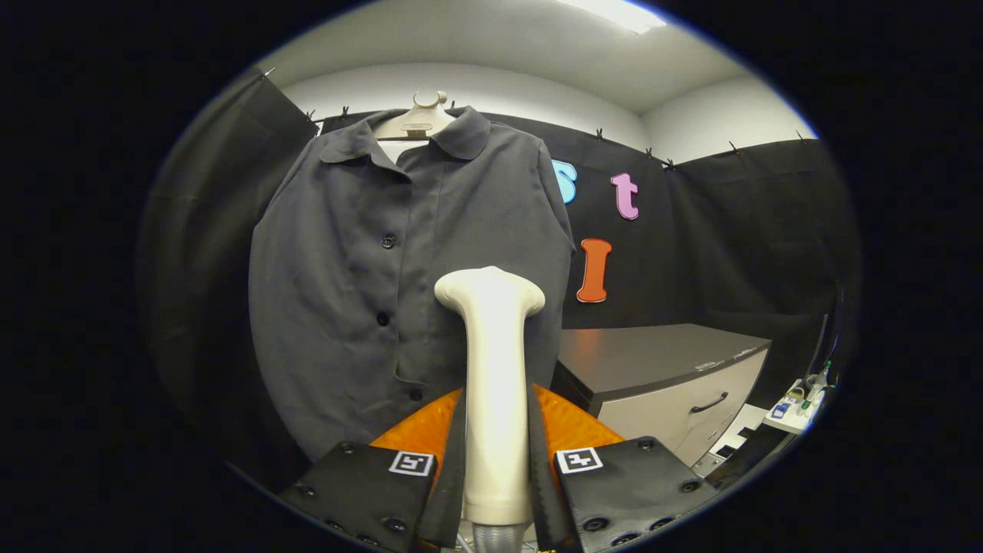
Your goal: Iron the clothes twice with a garment steamer, once on the left side and once on the right side.
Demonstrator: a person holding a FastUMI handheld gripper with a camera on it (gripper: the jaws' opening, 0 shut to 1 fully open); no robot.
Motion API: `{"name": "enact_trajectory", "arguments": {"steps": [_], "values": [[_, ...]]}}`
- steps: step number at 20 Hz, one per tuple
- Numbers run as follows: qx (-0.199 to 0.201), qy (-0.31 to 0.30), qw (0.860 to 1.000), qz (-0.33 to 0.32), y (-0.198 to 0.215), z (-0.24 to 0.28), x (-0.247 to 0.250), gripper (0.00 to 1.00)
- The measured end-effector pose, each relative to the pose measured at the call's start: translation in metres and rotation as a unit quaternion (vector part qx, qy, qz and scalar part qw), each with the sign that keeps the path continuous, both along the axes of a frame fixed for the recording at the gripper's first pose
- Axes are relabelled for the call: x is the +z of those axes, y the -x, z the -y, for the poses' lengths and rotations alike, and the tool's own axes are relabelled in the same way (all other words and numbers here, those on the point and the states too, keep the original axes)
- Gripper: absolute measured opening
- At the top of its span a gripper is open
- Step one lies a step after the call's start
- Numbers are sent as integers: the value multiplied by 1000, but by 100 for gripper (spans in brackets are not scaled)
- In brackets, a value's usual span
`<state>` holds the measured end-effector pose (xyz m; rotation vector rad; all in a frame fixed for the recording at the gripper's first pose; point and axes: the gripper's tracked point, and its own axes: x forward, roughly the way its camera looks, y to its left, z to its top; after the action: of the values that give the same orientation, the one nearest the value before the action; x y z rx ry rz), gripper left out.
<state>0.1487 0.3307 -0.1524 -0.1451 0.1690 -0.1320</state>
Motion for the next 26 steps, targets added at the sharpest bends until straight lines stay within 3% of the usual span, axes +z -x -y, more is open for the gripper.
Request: {"name": "enact_trajectory", "arguments": {"steps": [19,26], "values": [[-7,-3,993,-119,44,16,-118,44],[-2,-6,992,-127,51,11,-124,44]]}}
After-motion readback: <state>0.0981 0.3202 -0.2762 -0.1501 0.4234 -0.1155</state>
